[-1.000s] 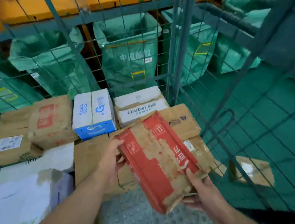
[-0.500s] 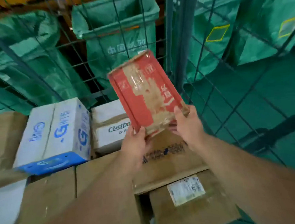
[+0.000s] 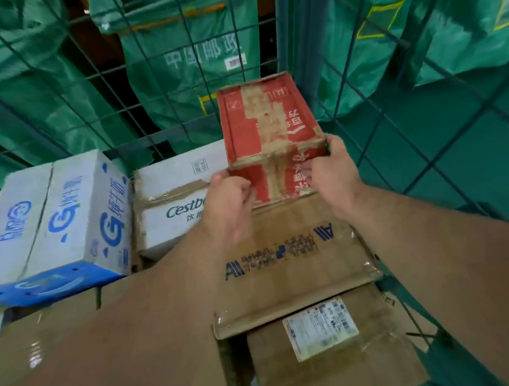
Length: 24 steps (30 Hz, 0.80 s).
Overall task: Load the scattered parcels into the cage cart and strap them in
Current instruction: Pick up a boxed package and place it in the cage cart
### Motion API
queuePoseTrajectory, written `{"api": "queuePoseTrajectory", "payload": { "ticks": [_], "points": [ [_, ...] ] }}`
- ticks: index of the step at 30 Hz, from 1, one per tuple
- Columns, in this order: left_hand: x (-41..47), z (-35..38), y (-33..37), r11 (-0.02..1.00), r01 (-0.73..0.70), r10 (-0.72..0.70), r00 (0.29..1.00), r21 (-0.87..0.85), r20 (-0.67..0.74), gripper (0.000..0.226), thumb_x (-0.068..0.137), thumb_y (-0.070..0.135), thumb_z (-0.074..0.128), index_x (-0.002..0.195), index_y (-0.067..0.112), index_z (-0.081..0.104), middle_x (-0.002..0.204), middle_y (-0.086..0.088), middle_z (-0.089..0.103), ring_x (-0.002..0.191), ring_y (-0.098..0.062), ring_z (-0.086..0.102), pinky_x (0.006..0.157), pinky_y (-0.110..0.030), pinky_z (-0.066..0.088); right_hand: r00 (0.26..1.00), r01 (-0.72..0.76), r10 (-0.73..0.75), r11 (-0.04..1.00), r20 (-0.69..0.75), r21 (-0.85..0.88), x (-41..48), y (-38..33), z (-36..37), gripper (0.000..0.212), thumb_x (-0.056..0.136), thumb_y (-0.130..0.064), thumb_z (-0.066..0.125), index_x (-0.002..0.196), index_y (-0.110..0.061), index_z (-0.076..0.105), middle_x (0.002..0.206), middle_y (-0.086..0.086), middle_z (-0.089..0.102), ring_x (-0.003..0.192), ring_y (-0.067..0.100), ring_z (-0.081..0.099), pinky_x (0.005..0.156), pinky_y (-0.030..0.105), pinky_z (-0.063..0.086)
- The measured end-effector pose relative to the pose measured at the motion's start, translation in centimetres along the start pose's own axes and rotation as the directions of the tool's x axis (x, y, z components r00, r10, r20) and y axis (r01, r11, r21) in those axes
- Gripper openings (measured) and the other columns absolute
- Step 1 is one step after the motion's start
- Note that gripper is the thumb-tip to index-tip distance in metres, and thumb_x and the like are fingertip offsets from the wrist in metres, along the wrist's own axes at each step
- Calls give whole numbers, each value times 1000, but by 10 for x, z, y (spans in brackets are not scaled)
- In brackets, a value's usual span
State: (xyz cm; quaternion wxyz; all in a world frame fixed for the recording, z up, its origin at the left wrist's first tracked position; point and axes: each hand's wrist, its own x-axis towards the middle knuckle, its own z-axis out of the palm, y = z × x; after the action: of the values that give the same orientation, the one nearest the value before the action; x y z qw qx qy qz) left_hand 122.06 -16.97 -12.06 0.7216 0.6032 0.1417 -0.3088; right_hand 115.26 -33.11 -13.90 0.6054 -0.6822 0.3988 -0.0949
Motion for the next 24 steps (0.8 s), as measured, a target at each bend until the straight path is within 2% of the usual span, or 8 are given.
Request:
{"api": "queuePoseTrajectory", "payload": {
  "ticks": [3,7,12,15,17,20,21,24],
  "points": [
    [-3,-2,-13,993,-82,82,997,89,4,48,93,-8,50,134,16,45,102,-4,71,92,-12,70,95,-32,56,996,87,-87,996,17,14,-7,6,3,58,92,-4,48,141,-35,45,103,-4,69,88,16,65,69,31,54],
    [-1,-11,-22,991,-108,110,994,83,-17,49,88,-4,54,128,25,49,89,4,69,96,-15,64,104,-38,53,986,165,-164,984,22,-64,-16,2,7,62,90,-12,46,142,-46,42,99,-4,67,88,13,65,73,28,51],
    [2,-14,-31,985,-104,106,994,137,-2,51,89,-2,56,130,27,43,115,-5,69,109,-19,66,109,-40,49,981,190,-182,969,65,-157,-14,8,-1,64,93,-14,46,145,-51,34,102,-10,66,85,14,68,67,31,57],
    [-3,-12,-39,919,-87,67,996,384,66,69,95,14,63,151,35,29,132,0,63,117,-16,61,104,-33,42,992,98,-82,979,96,-176,-8,19,-6,69,98,-21,48,152,-52,19,107,-5,68,90,19,69,62,26,51],
    [-3,-18,-50,713,-102,37,993,694,109,85,97,35,66,160,42,10,143,0,57,125,-20,57,104,-37,43,994,33,-15,985,108,-169,-3,22,-6,67,100,-40,52,155,-48,15,117,-9,67,103,20,67,81,30,51],
    [0,-41,-79,-89,-178,-14,984,980,177,116,84,77,58,159,33,-20,171,5,-9,157,-20,8,124,-62,-2,993,-6,18,995,120,-100,0,21,2,88,88,-70,59,157,-38,15,132,-13,59,118,17,60,107,43,47],
    [0,-45,-86,-186,-200,-24,980,962,199,120,82,81,55,159,30,-22,168,7,-24,158,-18,-5,124,-63,-6,993,-22,28,998,111,-54,1,19,7,95,84,-76,60,158,-37,14,135,-12,57,120,19,60,107,47,47],
    [2,-49,-95,-164,-219,-21,976,962,219,123,79,82,57,160,28,-19,165,9,-30,156,-14,-15,124,-60,-5,994,-95,92,994,59,59,5,10,24,103,79,-81,58,159,-36,10,143,-4,55,124,25,59,108,56,45]
  ]
}}
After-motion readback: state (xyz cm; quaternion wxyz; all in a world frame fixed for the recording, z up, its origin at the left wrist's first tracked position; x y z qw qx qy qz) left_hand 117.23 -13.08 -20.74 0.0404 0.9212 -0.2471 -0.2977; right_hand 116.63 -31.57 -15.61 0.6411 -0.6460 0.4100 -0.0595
